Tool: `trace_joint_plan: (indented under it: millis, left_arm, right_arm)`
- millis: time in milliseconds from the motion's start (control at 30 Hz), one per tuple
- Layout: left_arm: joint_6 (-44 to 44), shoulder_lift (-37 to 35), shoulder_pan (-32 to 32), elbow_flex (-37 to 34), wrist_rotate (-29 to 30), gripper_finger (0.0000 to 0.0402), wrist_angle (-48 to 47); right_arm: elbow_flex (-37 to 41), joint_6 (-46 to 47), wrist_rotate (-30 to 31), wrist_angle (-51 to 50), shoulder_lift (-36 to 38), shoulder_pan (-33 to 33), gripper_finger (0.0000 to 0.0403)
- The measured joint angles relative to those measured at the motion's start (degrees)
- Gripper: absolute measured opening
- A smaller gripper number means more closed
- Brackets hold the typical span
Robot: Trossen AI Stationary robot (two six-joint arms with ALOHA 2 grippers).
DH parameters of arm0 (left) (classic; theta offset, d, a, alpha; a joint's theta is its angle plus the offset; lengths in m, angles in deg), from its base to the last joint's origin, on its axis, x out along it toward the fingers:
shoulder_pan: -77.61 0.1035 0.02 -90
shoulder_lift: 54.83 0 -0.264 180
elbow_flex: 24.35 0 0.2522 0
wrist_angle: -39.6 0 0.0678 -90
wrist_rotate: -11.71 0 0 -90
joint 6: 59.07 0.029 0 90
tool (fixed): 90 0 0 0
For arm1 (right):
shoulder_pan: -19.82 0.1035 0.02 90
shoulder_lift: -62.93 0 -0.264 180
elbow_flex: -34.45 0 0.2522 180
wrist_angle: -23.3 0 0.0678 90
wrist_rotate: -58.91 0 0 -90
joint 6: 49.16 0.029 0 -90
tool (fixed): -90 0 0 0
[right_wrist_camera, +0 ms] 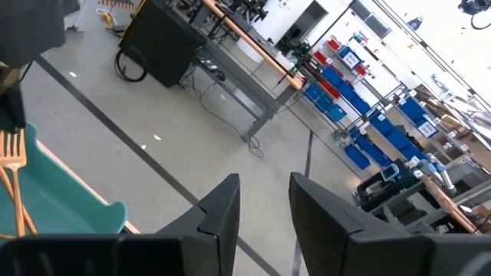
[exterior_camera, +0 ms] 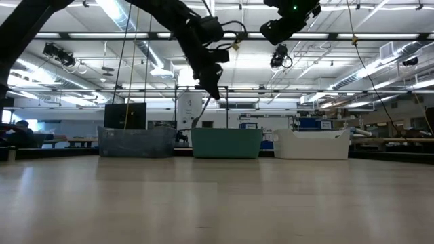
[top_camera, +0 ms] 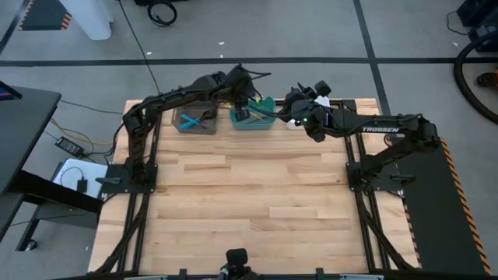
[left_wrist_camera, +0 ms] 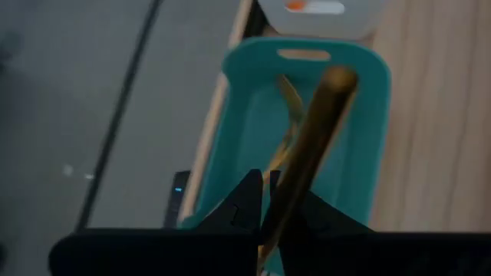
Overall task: Sort silverware by color (type)
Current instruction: Put the gold fork into the green bin, then return to Home Position
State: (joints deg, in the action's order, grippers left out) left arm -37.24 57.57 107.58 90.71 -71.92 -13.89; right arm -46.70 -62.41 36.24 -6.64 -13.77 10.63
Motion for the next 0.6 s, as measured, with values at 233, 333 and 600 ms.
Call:
trace_joint_plan:
  millis: [233, 333, 600]
  left_arm:
    - [-0.78, 2.00, 0.61, -0.04, -3.64, 0.0050, -3.45]
    - [-1.73, 2.74, 0.59, -0.02, -3.65, 0.0062, -2.72]
    - [-1.73, 2.83, 0.54, -0.04, -3.65, 0.0087, 2.08]
  right_arm:
    - [0.00, 0.12, -0.04, -0.02, 0.00, 0.01, 0.0122]
    - [0.00, 0.25, -0.04, -0.14, 0.00, 0.09, 0.0121]
    - [0.00, 3.31, -0.04, -0.27, 0.00, 0.20, 0.0122]
